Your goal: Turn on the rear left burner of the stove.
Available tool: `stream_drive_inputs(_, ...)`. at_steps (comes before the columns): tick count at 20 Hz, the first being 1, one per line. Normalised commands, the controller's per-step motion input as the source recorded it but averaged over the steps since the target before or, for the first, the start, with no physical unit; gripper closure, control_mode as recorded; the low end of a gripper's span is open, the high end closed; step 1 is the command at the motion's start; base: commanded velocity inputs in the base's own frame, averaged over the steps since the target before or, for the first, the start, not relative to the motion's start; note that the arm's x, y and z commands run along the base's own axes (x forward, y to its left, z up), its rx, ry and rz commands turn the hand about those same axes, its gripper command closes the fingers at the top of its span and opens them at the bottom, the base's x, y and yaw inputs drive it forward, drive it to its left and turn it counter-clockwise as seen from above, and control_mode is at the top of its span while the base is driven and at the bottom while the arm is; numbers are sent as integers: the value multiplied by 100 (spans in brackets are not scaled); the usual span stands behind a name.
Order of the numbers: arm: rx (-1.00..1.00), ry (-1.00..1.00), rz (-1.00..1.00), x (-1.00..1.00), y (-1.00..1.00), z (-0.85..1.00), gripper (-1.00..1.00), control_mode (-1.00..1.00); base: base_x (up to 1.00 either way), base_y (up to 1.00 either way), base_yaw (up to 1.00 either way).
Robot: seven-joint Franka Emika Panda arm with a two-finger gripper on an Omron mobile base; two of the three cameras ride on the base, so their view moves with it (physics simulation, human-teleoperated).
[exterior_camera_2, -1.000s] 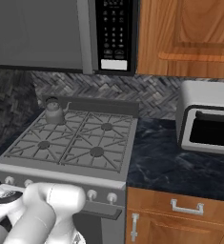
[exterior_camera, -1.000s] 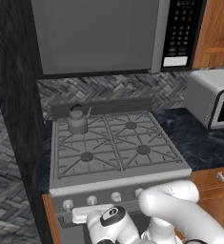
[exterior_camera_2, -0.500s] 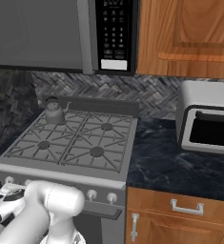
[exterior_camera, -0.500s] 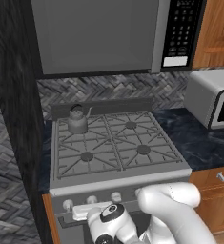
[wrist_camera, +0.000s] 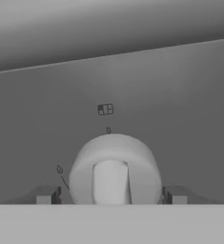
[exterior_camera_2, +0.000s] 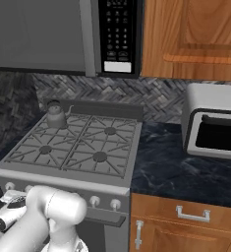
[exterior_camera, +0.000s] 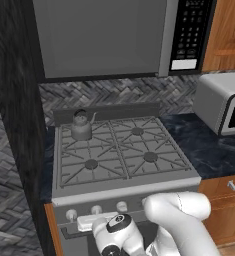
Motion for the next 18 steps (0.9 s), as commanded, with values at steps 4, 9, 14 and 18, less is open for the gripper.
stream_drive_inputs(4,0,0,0,0,0,0,100,-100,0,0,0)
stream_drive_inputs(9,0,1,0,0,1,0,100,-100,0,0,0)
stream_drive_inputs(14,-11,11,4,5,26,0,100,-100,0,0,0)
stream_drive_inputs(18,-31,16,4,0,18,0,100,-100,0,0,0)
